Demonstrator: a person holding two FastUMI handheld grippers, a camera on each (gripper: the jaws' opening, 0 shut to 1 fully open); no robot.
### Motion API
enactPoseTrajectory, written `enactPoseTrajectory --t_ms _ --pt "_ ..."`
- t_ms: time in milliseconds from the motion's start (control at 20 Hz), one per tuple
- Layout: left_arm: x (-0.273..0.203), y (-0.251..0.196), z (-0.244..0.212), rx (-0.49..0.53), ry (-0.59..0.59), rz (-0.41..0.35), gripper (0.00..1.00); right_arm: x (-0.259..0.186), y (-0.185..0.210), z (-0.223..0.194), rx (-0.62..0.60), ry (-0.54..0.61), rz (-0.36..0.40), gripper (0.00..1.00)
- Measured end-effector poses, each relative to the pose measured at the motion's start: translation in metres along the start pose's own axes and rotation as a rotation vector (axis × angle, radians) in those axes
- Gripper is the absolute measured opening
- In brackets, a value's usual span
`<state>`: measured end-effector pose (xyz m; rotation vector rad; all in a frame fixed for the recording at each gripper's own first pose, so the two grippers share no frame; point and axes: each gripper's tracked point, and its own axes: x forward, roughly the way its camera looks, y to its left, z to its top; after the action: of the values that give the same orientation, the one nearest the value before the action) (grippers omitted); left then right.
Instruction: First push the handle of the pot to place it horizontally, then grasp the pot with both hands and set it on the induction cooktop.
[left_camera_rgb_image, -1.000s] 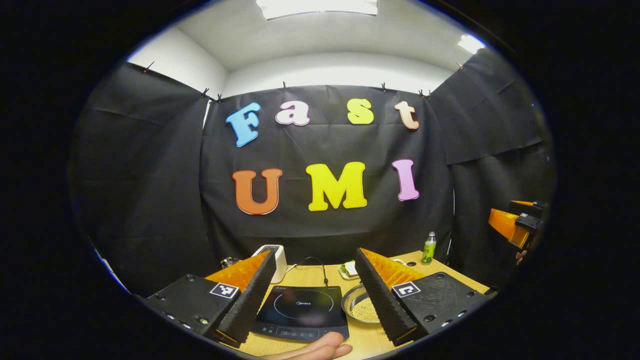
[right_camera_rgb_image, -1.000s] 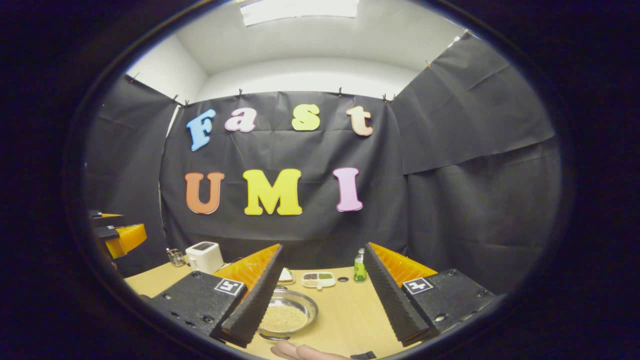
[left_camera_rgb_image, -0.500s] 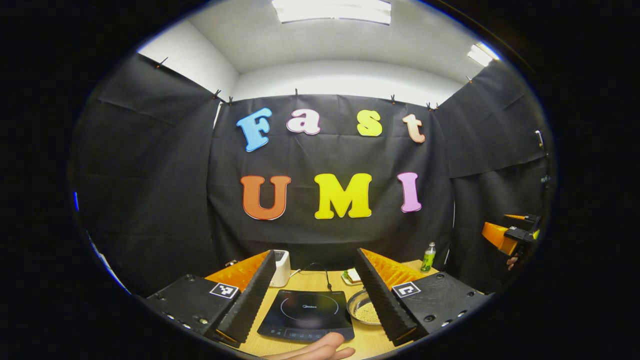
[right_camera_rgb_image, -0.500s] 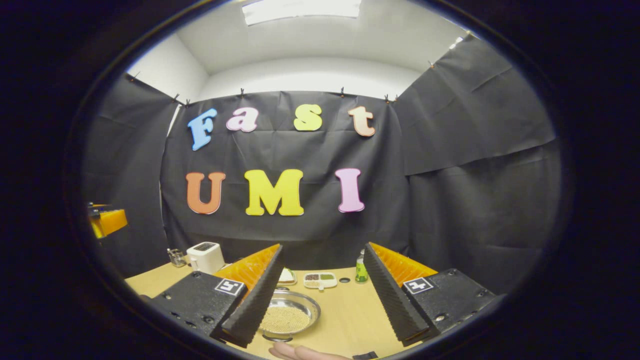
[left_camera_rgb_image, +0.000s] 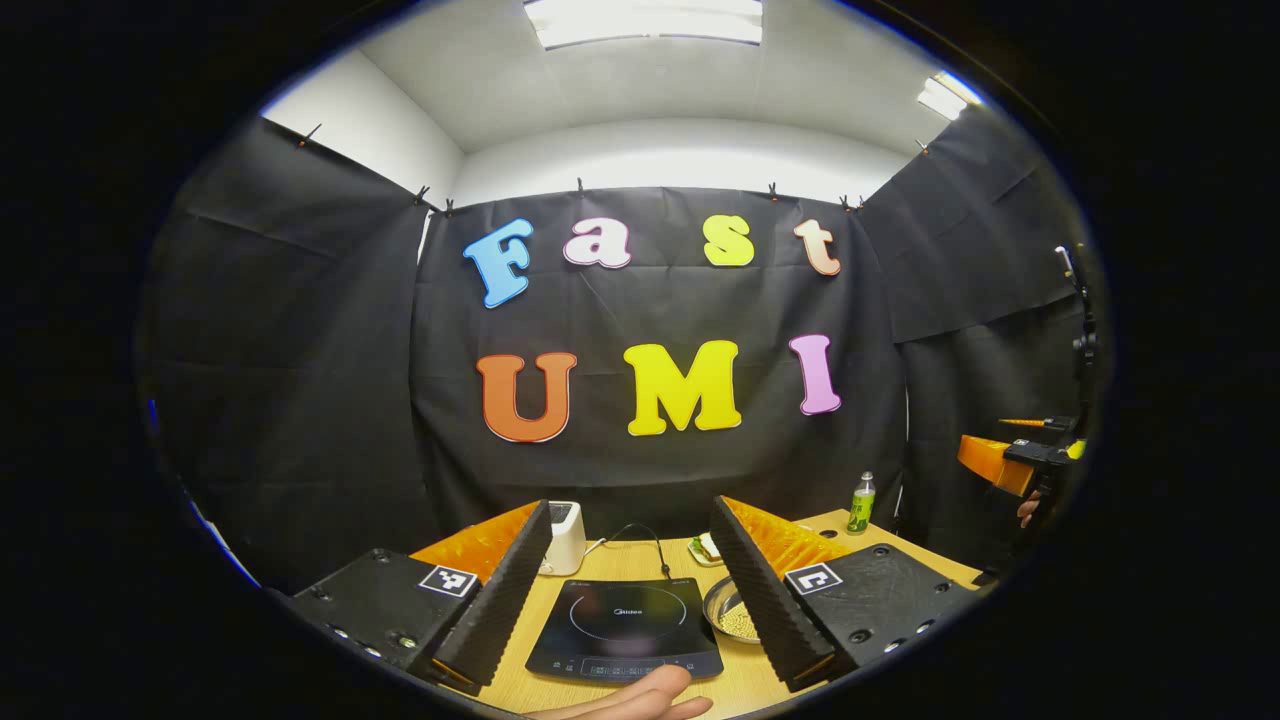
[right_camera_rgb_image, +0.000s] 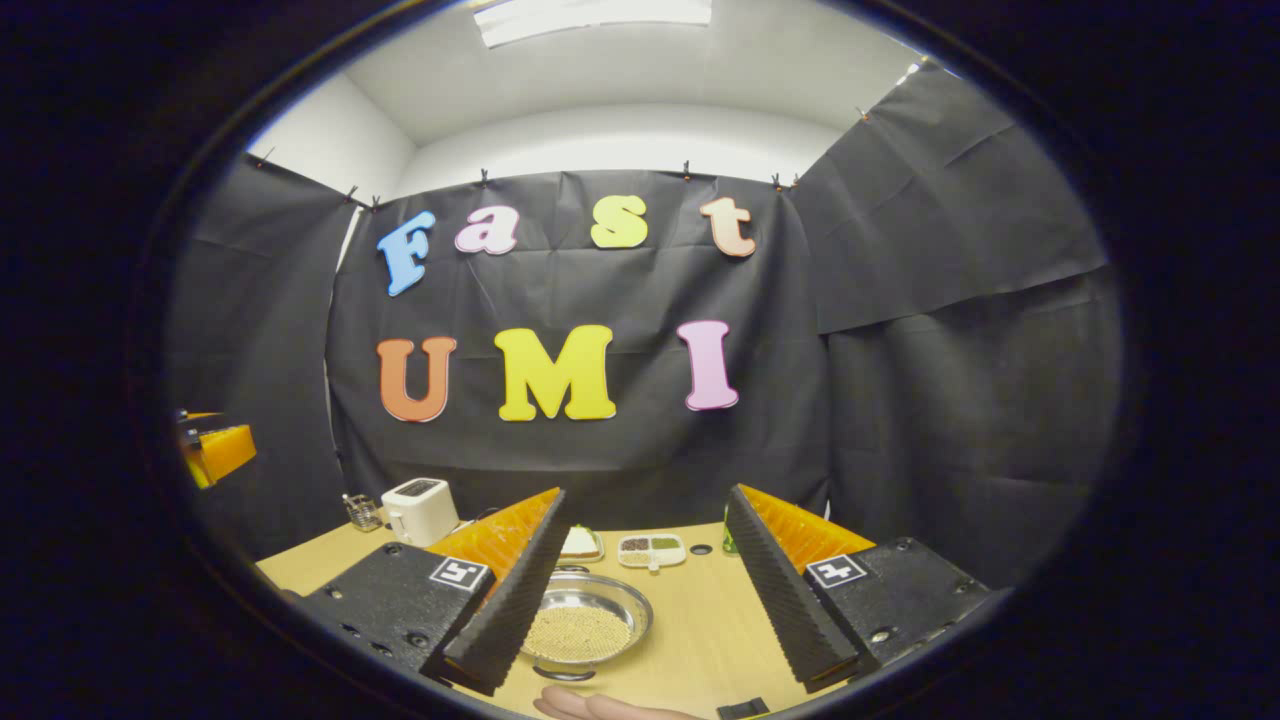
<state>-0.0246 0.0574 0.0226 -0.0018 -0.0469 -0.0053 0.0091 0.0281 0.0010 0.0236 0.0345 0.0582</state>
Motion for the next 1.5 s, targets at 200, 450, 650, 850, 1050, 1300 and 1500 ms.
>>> enactPoseTrajectory --t_ms 200,450,650,850,1050,1300,1500 --pt "-0.005 0.001 0.006 -0.025 -0.017 0.008 0.96 0.008 0.011 -0.009 0.031 0.025 0.024 0.96" --pt "-0.019 0.007 0.007 -0.005 -0.039 0.021 0.96 0.017 0.028 -0.031 0.029 0.098 0.080 0.93" --pt "-0.025 0.002 0.008 -0.007 -0.053 0.004 0.96 0.031 0.042 -0.053 0.014 0.134 0.094 0.80" --pt "-0.031 -0.007 0.006 -0.021 -0.051 -0.031 0.96 0.048 0.060 -0.089 -0.020 0.234 0.118 0.42" --pt "-0.036 -0.006 0.006 -0.022 -0.064 -0.042 0.96 0.057 0.079 -0.123 -0.004 0.337 0.168 0.10" --pt "-0.041 0.001 0.003 -0.021 -0.066 -0.033 0.96 0.055 0.110 -0.187 0.004 0.530 0.226 0.04" --pt "-0.045 0.001 -0.002 -0.017 -0.063 -0.039 0.96 0.030 0.158 -0.248 0.098 0.797 0.357 0.04"
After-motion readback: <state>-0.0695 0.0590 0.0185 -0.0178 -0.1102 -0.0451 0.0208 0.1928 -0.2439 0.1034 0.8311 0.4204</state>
